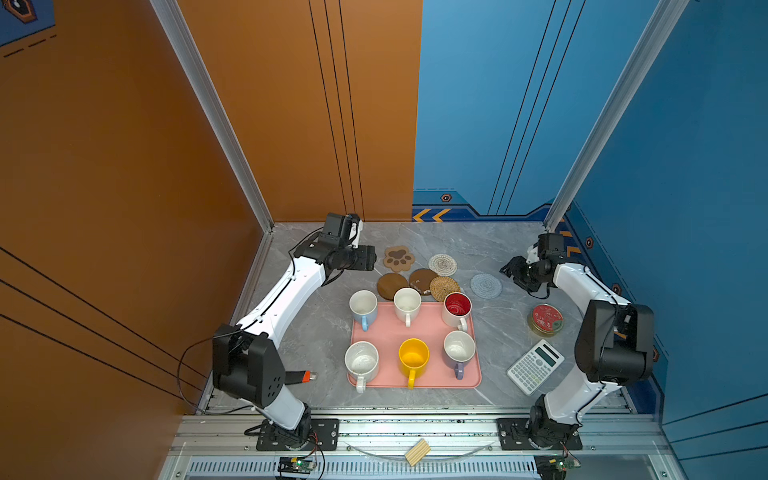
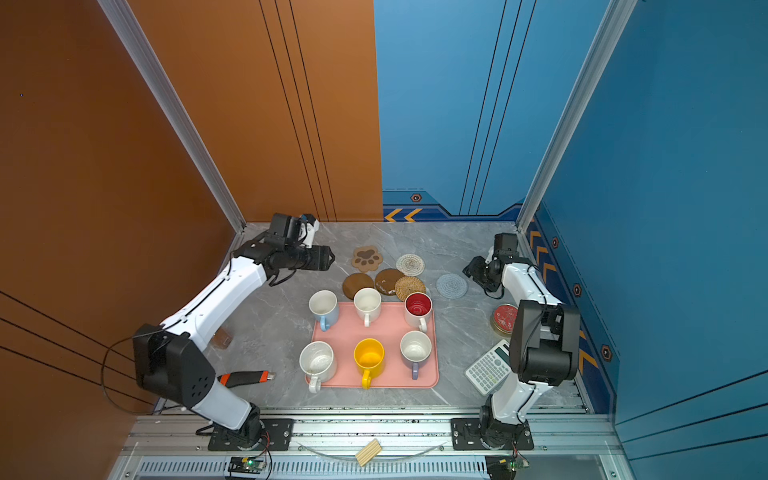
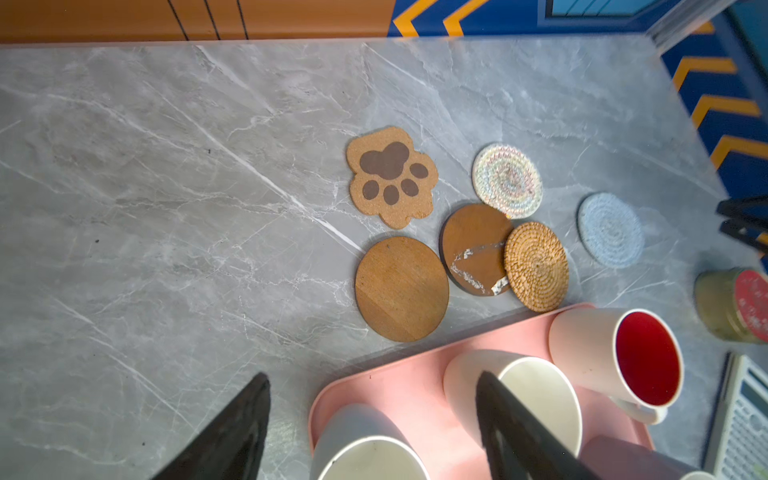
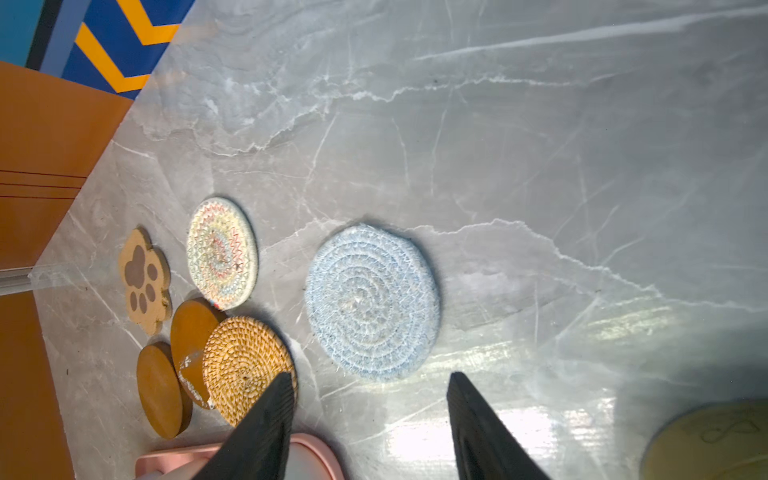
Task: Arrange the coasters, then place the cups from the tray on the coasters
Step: 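Reach the left gripper over the plain wooden coaster nearest the tray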
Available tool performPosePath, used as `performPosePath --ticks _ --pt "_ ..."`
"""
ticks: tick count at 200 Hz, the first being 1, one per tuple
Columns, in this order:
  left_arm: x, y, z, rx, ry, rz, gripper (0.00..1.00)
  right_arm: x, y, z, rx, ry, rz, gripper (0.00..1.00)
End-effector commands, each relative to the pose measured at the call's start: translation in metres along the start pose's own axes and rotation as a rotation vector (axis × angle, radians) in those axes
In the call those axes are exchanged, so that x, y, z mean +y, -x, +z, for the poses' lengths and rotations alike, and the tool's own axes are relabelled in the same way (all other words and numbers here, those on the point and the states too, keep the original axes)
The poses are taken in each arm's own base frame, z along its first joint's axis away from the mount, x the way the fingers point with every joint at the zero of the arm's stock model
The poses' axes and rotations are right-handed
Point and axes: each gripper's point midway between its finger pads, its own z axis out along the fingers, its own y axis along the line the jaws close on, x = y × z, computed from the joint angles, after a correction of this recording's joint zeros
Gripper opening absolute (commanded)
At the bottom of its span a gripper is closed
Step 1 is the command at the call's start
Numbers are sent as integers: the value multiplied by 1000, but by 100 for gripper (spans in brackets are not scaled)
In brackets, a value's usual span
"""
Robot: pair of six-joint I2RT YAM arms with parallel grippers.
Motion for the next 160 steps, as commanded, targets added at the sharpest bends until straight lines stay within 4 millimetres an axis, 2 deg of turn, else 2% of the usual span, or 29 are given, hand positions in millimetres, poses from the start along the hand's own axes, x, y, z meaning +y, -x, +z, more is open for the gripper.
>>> performPosePath --ticks 1,34,86,113,160 --pt "-2 -13 13 116 73 93 81 9 -1 -16 -16 -14 -42 60" --pt "-23 -14 43 188 69 166 83 22 0 -31 -42 15 -71 63" --pt "-52 -37 88 321 65 280 85 24 -5 -37 -48 15 -83 65" --pt "-59 -51 108 369 76 311 85 22 -10 -35 -35 14 -80 65" --pt "-55 -61 131 401 129 320 85 19 -16 -28 -12 8 -74 66"
